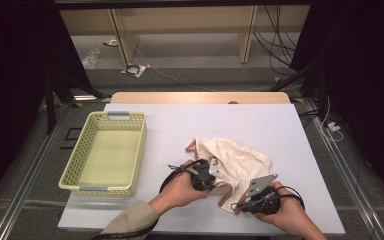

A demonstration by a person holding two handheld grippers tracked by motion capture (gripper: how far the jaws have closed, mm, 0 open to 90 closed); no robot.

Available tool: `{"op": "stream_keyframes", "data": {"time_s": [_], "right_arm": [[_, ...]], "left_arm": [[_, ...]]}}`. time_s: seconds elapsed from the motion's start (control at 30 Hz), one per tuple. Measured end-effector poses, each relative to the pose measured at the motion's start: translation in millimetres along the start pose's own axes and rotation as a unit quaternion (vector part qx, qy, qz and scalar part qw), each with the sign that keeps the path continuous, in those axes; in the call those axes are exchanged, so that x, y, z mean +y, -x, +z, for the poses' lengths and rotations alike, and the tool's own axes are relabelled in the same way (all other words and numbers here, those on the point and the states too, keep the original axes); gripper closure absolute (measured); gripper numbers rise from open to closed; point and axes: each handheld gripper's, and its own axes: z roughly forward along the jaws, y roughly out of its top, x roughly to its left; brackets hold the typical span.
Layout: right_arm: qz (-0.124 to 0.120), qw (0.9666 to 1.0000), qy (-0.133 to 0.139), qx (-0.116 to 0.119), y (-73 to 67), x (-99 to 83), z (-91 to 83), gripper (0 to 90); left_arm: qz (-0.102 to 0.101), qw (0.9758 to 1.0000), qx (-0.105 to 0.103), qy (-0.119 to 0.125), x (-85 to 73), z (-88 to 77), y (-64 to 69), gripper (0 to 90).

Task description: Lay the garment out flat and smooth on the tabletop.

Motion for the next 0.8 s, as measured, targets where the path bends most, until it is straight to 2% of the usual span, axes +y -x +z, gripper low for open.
{"op": "stream_keyframes", "data": {"time_s": [0.07, 0.17, 0.2, 0.27, 0.37, 0.43, 0.57, 0.6, 0.67, 0.73, 0.8], "right_arm": [[0.000, 0.9999, 0.005, 0.009, -0.4, -0.6, -2.7, 90.0], [-0.008, 0.9998, 0.017, 0.000, -1.8, -0.4, -8.8, 90.0], [-0.013, 0.9996, 0.023, -0.005, -2.6, 0.4, -9.9, 87.0], [-0.018, 0.9994, 0.026, -0.010, -4.8, 3.1, -8.3, 70.2], [-0.039, 0.9990, 0.020, -0.002, -10.8, 6.3, 2.3, 58.5], [-0.059, 0.9982, 0.011, -0.009, -12.4, 7.2, 9.4, 60.3], [-0.056, 0.9982, 0.011, -0.021, -10.3, 7.5, 9.4, 80.2], [-0.064, 0.9974, 0.010, -0.029, -10.7, 7.1, 9.0, 82.0], [-0.068, 0.9972, 0.004, -0.030, -12.8, 7.7, 7.0, 82.6], [-0.060, 0.9980, 0.001, -0.016, -12.9, 6.4, 3.9, 82.8], [-0.043, 0.9990, 0.009, 0.012, -11.7, 2.9, -3.2, 82.8]], "left_arm": [[-0.004, 1.0000, -0.001, -0.005, -9.9, -8.3, 5.0, 85.3], [-0.004, 1.0000, -0.007, -0.005, -21.7, -19.7, 10.5, 85.2], [-0.004, 1.0000, -0.004, -0.005, -24.5, -22.3, 11.9, 85.2], [-0.008, 0.9999, -0.001, -0.008, -29.3, -25.5, 13.7, 85.2], [-0.011, 0.9999, 0.000, -0.011, -36.1, -27.3, 14.8, 85.2], [-0.015, 0.9998, -0.003, -0.010, -39.8, -27.8, 15.3, 85.2], [-0.019, 0.9998, -0.007, -0.007, -45.1, -28.8, 16.4, 85.2], [-0.019, 0.9997, -0.010, -0.008, -46.2, -29.3, 17.2, 85.2], [-0.020, 0.9996, -0.015, -0.009, -48.8, -30.9, 18.6, 85.2], [-0.022, 0.9996, -0.017, -0.010, -51.4, -33.5, 20.1, 85.2], [-0.020, 0.9996, -0.019, -0.009, -53.3, -39.0, 21.2, 85.2]]}}
